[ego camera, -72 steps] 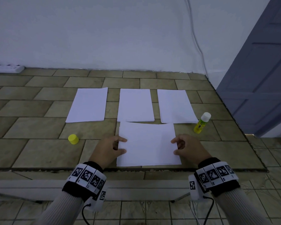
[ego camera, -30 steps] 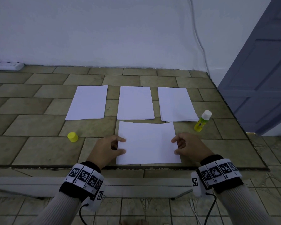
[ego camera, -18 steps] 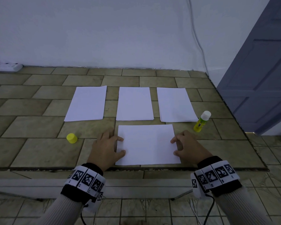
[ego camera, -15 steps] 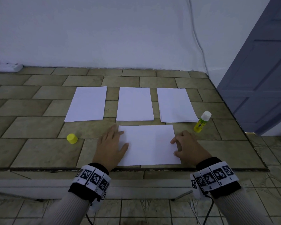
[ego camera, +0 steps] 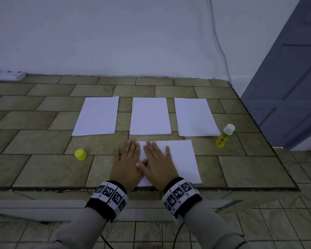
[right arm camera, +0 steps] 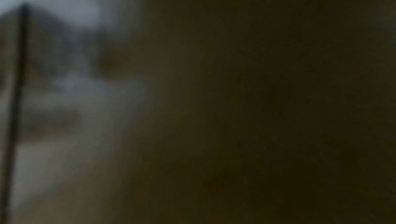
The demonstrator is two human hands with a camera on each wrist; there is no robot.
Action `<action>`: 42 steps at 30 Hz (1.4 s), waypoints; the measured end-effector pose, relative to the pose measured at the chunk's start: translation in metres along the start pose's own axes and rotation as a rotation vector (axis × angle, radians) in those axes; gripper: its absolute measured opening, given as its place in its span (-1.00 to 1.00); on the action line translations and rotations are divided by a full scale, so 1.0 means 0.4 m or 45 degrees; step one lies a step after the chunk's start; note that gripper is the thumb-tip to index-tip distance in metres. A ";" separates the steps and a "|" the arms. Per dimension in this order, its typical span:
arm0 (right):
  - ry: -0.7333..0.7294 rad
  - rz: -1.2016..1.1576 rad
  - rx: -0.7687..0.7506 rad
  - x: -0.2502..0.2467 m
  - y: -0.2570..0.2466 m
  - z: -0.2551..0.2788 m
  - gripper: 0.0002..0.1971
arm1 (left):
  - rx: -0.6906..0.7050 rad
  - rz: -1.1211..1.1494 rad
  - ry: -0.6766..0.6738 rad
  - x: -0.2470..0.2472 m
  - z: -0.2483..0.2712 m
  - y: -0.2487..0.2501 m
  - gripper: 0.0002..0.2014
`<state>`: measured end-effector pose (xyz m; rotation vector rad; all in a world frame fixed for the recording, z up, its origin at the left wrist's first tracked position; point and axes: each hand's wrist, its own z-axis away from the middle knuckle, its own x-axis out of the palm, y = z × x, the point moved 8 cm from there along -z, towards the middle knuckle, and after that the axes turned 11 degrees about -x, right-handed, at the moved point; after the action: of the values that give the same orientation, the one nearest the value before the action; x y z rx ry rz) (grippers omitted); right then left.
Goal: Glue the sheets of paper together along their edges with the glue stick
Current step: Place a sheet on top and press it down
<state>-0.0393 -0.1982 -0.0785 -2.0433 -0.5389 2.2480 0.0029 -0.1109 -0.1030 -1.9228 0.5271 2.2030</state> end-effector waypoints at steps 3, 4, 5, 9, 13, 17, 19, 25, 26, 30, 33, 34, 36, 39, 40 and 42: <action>0.021 0.085 0.049 0.008 0.044 0.005 0.03 | -0.026 0.001 0.010 0.000 -0.006 -0.004 -0.17; 0.033 0.108 0.087 0.003 0.074 0.017 0.04 | -0.027 -0.008 0.032 -0.005 -0.006 -0.003 -0.18; 0.047 0.125 0.128 -0.005 0.109 0.034 0.06 | -0.026 -0.020 0.051 -0.008 -0.006 -0.002 -0.20; 0.069 0.151 0.290 -0.038 0.245 0.120 0.09 | -0.003 -0.051 0.099 -0.008 -0.006 0.000 -0.26; 0.118 0.186 0.469 -0.065 0.287 0.163 0.12 | 0.023 -0.037 0.129 -0.005 -0.008 0.002 -0.27; 0.120 0.173 0.461 -0.068 0.215 0.129 -0.01 | -0.002 -0.064 0.119 -0.006 -0.010 0.004 -0.19; 0.108 0.138 0.276 -0.043 0.132 0.080 -0.02 | 0.008 -0.058 0.101 -0.002 -0.010 0.003 -0.14; 0.070 0.057 -0.012 0.013 0.025 -0.004 0.05 | 0.038 -0.046 0.087 0.003 -0.008 0.001 -0.19; 0.061 0.081 -0.011 0.015 0.037 0.001 0.07 | 0.039 -0.050 0.077 0.006 -0.008 0.001 -0.18; 0.041 0.159 0.133 -0.013 0.151 0.061 0.03 | -0.010 -0.066 0.060 -0.006 -0.005 0.004 -0.12; 0.035 0.172 0.291 -0.038 0.255 0.128 0.07 | -0.036 -0.128 -0.012 -0.003 -0.004 0.003 -0.08; 0.034 0.151 0.324 -0.042 0.280 0.147 0.10 | -0.038 -0.138 -0.018 -0.003 -0.003 0.004 -0.06; 0.014 0.100 0.351 -0.052 0.301 0.173 0.09 | -0.035 -0.119 0.001 -0.007 -0.002 0.005 0.05; -0.038 -0.019 0.388 -0.077 0.291 0.203 -0.24 | -0.049 -0.120 -0.052 -0.005 -0.002 0.006 0.18; -0.039 -0.085 0.389 -0.096 0.280 0.208 -0.33 | -0.052 -0.120 -0.078 -0.004 -0.002 0.007 0.22; -0.024 -0.193 0.325 -0.142 0.244 0.205 -0.43 | -0.044 -0.127 -0.124 -0.007 0.000 0.008 0.30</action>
<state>-0.0935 -0.3231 -0.0477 -1.7975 -0.3706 2.1268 0.0022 -0.1138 -0.0997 -1.8051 0.3722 2.2424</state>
